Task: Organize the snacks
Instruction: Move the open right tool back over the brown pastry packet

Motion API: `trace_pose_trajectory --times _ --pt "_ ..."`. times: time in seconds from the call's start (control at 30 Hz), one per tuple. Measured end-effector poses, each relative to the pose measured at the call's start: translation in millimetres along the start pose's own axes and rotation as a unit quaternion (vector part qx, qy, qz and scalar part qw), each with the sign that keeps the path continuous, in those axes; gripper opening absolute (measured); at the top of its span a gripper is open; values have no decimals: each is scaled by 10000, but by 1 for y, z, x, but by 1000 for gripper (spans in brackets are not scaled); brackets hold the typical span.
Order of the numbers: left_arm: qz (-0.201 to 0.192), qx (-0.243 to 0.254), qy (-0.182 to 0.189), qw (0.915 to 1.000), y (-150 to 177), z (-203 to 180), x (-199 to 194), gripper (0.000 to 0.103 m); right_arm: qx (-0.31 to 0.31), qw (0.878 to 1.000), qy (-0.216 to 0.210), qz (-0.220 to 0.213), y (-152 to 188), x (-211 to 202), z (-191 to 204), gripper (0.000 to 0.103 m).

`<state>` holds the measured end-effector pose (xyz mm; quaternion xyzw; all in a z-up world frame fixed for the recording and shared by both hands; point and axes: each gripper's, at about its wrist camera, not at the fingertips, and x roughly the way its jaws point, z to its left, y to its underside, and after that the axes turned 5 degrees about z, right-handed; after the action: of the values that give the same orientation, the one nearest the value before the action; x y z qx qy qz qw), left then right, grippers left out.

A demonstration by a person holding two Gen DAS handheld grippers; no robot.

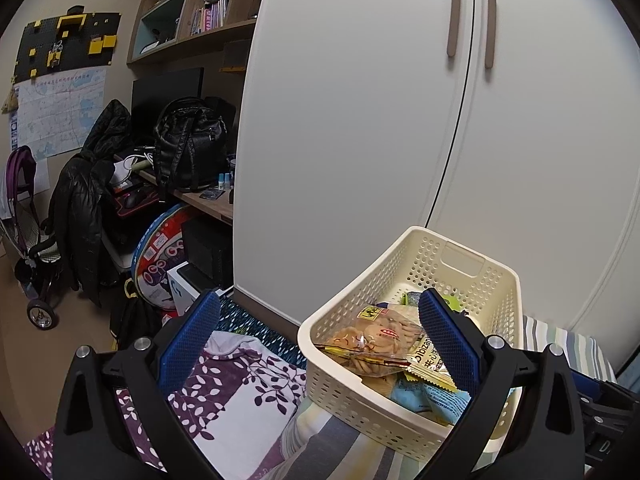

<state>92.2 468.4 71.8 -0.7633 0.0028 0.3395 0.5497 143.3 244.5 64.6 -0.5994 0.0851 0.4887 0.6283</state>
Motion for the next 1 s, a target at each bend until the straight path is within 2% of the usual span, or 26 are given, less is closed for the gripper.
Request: trace_pose_trajectory --times 0.4,0.63,1.0 --pt "-59 235 3 9997 4 -13 -3 101 168 9998 88 -76 10 -11 -19 70" --pt "-96 343 44 9994 6 -20 -7 101 330 9991 242 -66 18 -14 -36 92" --pt "-228 551 68 9982 9 -33 -13 101 746 9946 721 107 42 -25 -91 92"
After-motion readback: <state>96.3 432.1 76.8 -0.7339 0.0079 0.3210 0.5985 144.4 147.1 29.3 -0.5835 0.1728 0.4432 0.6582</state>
